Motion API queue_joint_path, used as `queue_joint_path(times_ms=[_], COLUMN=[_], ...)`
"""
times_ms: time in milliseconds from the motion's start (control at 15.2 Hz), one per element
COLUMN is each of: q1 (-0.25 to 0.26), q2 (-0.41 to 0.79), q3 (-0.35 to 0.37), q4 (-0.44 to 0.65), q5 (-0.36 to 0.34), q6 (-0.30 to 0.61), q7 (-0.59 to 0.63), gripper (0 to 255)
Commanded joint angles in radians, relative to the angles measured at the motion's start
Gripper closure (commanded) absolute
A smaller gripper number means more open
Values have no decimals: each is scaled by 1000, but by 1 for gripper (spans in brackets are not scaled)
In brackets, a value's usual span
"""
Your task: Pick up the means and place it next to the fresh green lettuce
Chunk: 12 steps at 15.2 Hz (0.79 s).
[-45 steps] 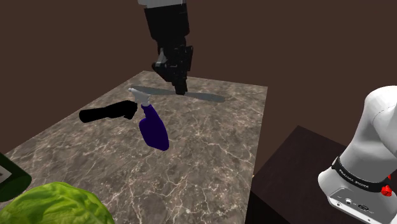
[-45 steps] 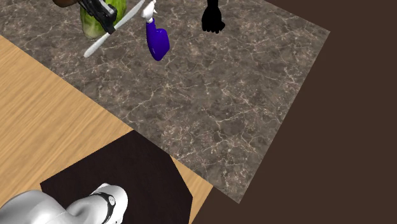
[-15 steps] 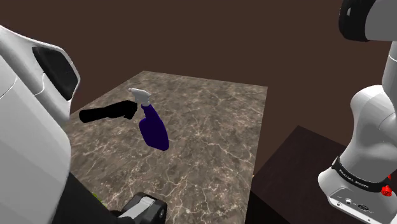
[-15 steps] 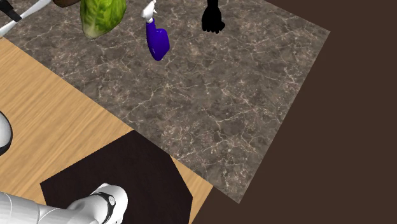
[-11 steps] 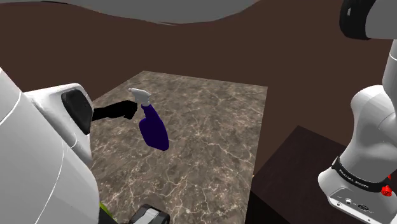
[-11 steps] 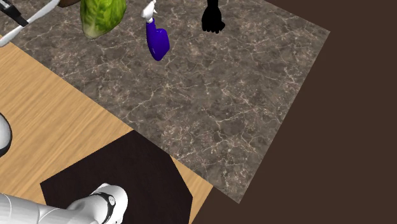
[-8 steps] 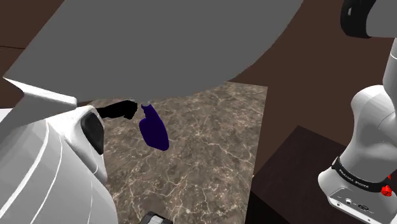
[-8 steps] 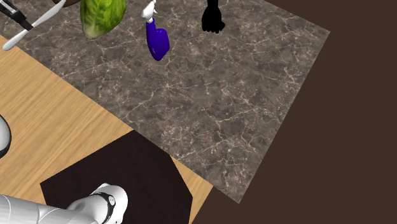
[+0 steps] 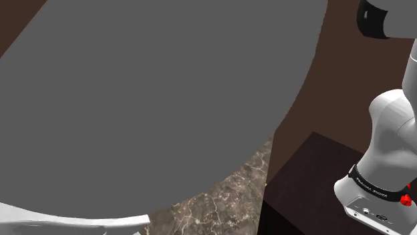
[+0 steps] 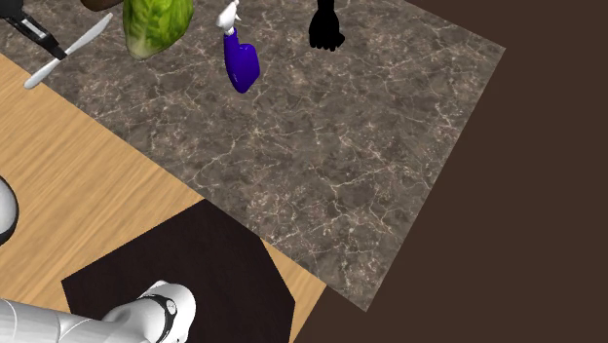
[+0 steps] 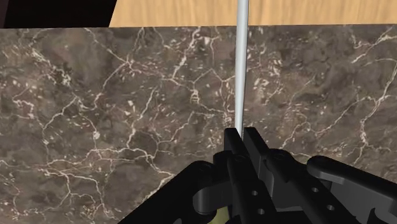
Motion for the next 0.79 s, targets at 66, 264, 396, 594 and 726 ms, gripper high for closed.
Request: queue_joint_path(times_ms=[66,264,396,594,726], q1=[-5,-8,-8,-9,-9], q2=[-1,4,8,16,22], q3=[-2,-4,-6,-9,-11], q4=[-42,-77,-98,-129,-147], q5=[0,-4,-7,-13,-18], q6=[41,79,104,141,165], q7=[0,2,3,6,9], gripper=[255,255,255,255,255])
